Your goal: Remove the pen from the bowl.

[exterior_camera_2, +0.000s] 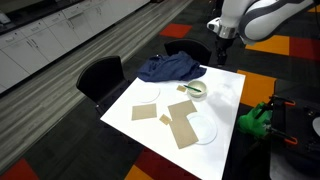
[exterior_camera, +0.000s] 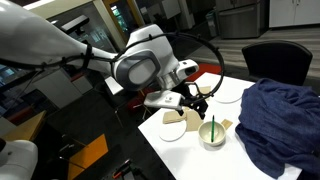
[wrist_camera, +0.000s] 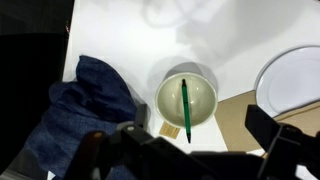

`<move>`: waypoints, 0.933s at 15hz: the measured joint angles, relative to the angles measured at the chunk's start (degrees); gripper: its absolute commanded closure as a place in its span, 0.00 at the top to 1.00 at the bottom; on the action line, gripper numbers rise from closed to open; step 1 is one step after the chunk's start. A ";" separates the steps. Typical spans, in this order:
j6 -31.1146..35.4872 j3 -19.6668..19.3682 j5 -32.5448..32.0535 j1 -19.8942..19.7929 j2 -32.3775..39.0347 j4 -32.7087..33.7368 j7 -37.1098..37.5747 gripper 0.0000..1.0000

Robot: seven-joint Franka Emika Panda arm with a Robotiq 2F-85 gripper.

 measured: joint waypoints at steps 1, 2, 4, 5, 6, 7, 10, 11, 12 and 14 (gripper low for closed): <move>1.26 0.04 0.16 -0.06 0.99 0.01 0.19 1.00; 2.52 0.12 0.18 -0.09 2.02 0.05 0.52 1.00; 4.70 0.39 0.18 -0.09 4.27 0.23 1.88 1.00; 5.66 0.59 0.17 -0.09 5.52 0.39 2.77 1.00; 6.38 0.79 0.15 -0.09 6.70 0.57 3.65 1.00; 6.73 0.83 -0.45 -0.04 7.83 0.85 5.22 1.00; 7.11 0.85 -1.17 0.01 9.67 1.62 7.32 1.00; 7.12 0.85 -1.17 0.01 9.75 1.77 7.34 1.00; 7.12 0.85 -1.17 0.01 9.74 1.87 7.35 1.00; 7.12 0.85 -1.17 0.01 9.74 1.96 7.35 1.00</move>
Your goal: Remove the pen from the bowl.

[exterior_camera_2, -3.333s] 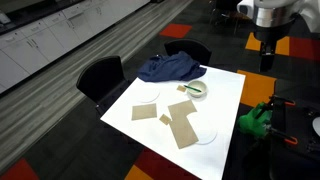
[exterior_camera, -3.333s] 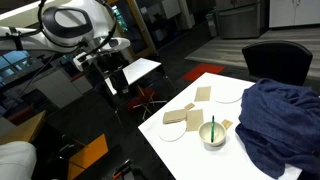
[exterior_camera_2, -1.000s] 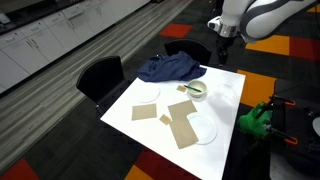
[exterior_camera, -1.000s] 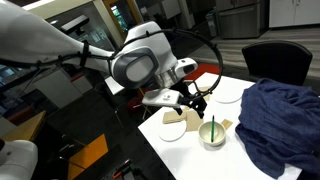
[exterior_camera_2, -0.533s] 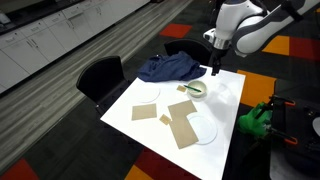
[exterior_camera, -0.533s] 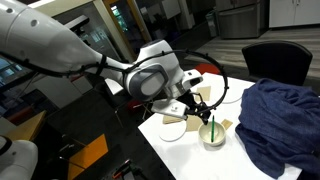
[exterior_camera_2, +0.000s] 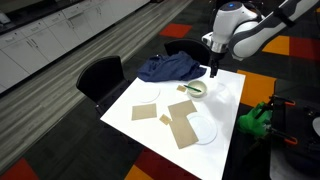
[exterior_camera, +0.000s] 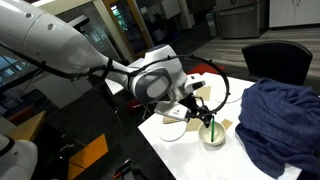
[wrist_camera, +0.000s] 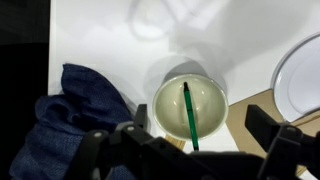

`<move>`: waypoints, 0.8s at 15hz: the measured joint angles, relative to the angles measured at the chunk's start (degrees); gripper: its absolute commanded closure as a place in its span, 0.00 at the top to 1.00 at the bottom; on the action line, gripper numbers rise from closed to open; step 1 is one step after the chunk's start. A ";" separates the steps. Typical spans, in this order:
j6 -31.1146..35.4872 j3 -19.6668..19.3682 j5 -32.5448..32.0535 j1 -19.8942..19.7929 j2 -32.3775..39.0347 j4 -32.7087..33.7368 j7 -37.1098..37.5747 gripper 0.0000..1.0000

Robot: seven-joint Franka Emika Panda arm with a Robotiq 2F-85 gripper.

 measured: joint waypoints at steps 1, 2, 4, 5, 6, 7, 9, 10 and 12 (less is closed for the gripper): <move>0.00 0.04 0.00 -0.04 0.01 -0.01 0.00 1.00; 0.00 0.05 0.00 -0.09 0.06 -0.01 0.00 1.00; 1.27 0.06 0.01 -0.23 0.52 0.00 -0.07 1.00; 2.88 0.06 0.00 -0.35 1.10 0.00 -0.20 1.00; 4.48 0.15 0.01 -0.58 1.85 0.01 -0.58 1.00; 6.05 0.47 0.21 -1.02 2.74 0.03 -1.45 1.00; 8.64 1.77 1.27 -2.61 4.66 0.08 -4.45 1.00; 9.69 2.84 2.07 -3.83 5.66 0.20 -6.49 1.00; 11.19 5.57 3.95 -6.89 7.65 0.68 -11.01 0.99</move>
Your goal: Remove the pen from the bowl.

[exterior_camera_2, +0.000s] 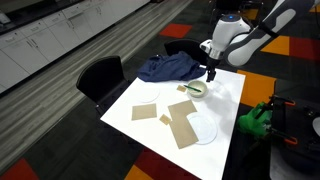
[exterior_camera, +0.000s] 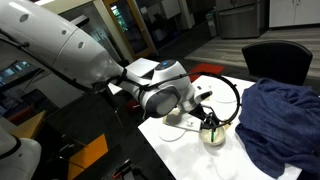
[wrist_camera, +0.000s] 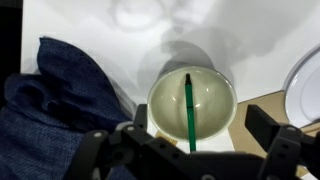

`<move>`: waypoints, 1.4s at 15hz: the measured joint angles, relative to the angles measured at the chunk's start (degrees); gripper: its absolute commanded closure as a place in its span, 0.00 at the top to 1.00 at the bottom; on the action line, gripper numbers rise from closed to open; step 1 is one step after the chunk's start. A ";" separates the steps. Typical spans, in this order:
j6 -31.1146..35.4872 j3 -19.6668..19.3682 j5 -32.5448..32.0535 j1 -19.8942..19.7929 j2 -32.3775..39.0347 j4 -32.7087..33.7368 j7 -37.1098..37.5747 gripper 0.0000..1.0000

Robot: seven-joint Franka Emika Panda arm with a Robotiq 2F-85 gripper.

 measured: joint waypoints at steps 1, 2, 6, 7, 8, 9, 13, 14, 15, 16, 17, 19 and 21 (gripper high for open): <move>0.26 1.43 0.70 -1.60 0.99 0.48 -2.00 0.88; 0.31 2.78 1.33 -3.10 1.95 1.07 -3.76 0.78; 0.31 6.71 2.14 -7.35 5.46 3.86 -8.54 0.65; 0.31 7.12 2.14 -7.69 6.25 4.58 -8.79 0.67; 0.31 7.40 2.14 -7.79 7.02 5.32 -8.79 0.68; 0.31 7.59 2.14 -7.77 7.78 6.03 -8.79 0.68; 0.32 7.75 1.91 -6.95 10.76 8.80 -8.77 0.65; 0.32 7.75 1.84 -6.65 11.53 9.50 -8.69 0.61; 0.33 7.75 1.76 -6.37 12.36 10.24 -8.64 0.61; 0.33 7.74 1.69 -6.08 13.24 11.08 -8.56 0.57; 0.33 7.68 1.62 -5.70 14.17 11.99 -8.43 0.58; 0.34 7.26 1.32 -4.76 16.05 14.04 -7.72 0.57; 0.34 6.47 0.61 -3.42 17.91 16.22 -6.14 0.56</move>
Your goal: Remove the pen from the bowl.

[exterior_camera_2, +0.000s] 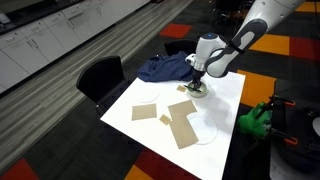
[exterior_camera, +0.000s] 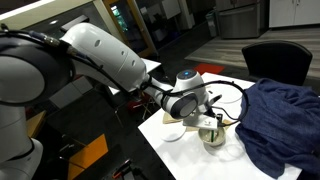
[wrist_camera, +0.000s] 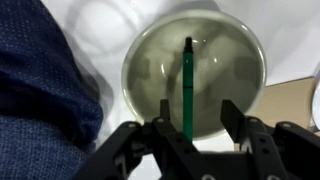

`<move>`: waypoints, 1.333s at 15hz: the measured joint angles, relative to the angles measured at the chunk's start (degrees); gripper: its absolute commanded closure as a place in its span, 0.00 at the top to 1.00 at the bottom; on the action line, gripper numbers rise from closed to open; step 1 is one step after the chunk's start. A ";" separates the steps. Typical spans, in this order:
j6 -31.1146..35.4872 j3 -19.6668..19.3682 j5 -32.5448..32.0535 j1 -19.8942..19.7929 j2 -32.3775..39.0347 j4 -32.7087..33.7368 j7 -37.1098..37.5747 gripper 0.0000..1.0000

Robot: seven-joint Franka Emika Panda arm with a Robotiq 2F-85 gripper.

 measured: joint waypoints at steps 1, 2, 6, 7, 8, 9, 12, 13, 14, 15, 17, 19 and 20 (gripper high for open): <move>0.00 -0.39 -0.37 0.61 0.88 1.07 0.86 0.56; 0.00 -0.82 -0.92 1.23 1.73 2.11 1.84 0.56; 0.00 -2.26 -2.73 3.05 4.45 5.30 4.99 0.37; -0.01 -2.55 -3.13 3.28 4.91 5.69 5.64 0.31; -0.01 -2.92 -3.40 3.54 5.30 5.95 6.11 0.24; -0.01 -3.15 -3.65 3.65 5.59 6.05 6.60 0.17; -0.01 -3.34 -3.80 3.70 5.89 6.07 6.84 0.00; -0.01 -3.41 -3.86 3.78 5.83 6.07 7.02 0.00; 0.03 -3.47 -3.94 3.92 5.66 6.01 7.62 0.03; 0.09 -3.57 -3.98 4.12 5.37 5.91 8.00 0.03; 0.31 -3.66 -4.00 4.54 4.23 5.45 8.96 0.03; 0.48 -3.66 -4.00 4.86 2.48 4.56 9.69 0.03; 0.48 -3.66 -4.00 5.02 1.31 3.90 10.26 0.03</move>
